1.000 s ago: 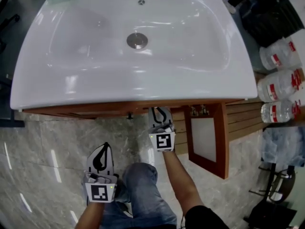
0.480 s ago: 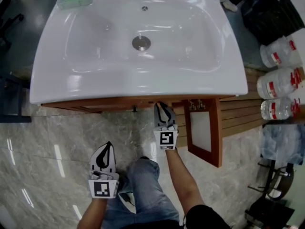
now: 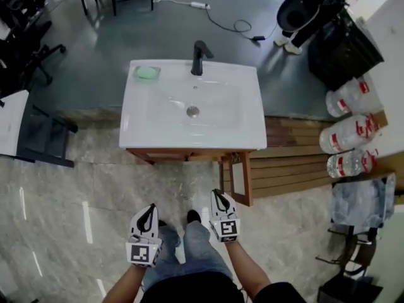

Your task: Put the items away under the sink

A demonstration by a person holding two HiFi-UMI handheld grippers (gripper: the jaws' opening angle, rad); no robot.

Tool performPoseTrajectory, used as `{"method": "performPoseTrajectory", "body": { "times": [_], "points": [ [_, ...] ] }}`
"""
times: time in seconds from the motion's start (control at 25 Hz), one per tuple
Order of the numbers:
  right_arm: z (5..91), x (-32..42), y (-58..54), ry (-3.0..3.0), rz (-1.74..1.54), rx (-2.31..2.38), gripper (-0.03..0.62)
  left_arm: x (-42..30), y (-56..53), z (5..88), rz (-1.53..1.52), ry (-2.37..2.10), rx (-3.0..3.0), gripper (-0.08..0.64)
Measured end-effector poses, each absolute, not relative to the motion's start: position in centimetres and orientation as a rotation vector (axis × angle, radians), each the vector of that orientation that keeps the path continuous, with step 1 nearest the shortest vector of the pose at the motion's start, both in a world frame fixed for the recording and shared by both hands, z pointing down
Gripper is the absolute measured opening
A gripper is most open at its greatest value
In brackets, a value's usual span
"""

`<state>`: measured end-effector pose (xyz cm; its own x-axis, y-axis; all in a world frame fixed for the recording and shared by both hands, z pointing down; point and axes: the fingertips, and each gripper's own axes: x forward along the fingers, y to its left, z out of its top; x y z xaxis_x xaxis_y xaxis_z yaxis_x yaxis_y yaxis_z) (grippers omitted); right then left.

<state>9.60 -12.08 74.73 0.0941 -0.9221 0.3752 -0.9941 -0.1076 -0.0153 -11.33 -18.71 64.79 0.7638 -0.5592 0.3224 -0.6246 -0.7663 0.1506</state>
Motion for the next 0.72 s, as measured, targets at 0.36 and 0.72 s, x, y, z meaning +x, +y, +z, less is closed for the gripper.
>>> {"method": "performPoseTrajectory", "body": {
  "times": [0.36, 0.72],
  "points": [
    [51.0, 2.4, -11.6, -2.221, 0.241, 2.055, 0.014, -14.1, -16.7, 44.9, 0.197, -1.062, 2.740, 0.006],
    [39.1, -0.6, -8.7, -2.298, 0.010, 2.120, 0.014, -17.9, -15.2, 37.1, 0.009, -1.208, 2.779, 0.006]
  ]
}}
